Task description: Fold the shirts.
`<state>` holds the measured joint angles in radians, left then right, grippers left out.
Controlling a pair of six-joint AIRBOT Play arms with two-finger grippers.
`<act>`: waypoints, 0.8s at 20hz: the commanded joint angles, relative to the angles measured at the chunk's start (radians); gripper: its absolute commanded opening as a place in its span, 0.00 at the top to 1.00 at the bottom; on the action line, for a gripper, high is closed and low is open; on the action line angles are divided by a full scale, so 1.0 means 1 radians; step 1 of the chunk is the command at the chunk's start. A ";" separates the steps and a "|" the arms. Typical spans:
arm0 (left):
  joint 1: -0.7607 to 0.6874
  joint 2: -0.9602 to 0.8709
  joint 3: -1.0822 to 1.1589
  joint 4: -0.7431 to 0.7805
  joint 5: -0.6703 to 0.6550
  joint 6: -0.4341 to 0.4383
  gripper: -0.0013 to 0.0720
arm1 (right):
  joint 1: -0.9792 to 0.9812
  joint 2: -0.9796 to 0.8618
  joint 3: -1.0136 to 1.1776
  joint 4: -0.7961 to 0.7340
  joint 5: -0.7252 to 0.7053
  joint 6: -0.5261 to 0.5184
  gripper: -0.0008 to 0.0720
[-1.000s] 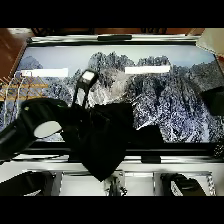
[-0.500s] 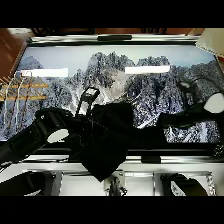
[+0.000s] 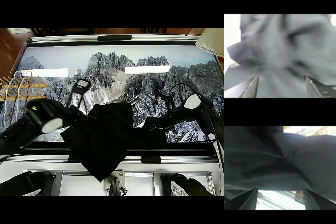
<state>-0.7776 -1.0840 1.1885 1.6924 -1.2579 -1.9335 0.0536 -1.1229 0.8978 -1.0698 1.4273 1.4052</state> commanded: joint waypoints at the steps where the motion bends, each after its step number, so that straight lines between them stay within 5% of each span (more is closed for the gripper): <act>1: 0.189 0.056 0.028 0.009 -0.230 0.090 0.00 | 0.000 -0.008 -0.003 0.012 -0.004 -0.008 0.07; 5: 0.382 0.097 -0.188 -0.353 -0.219 0.161 0.01 | 0.000 -0.008 -0.003 0.005 -0.012 -0.013 0.07; 10: 0.357 0.079 -0.466 -0.674 0.063 0.233 0.01 | 0.000 -0.008 -0.003 0.006 -0.010 -0.013 0.07; 16: 0.232 -0.048 -0.500 -0.799 0.264 0.258 0.01 | 0.028 -0.008 -0.003 0.017 -0.006 -0.029 0.07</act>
<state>-0.4950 -1.0752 0.7128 0.9848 -1.1023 -1.6997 0.0628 -1.1309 0.8944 -1.0626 1.4155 1.3884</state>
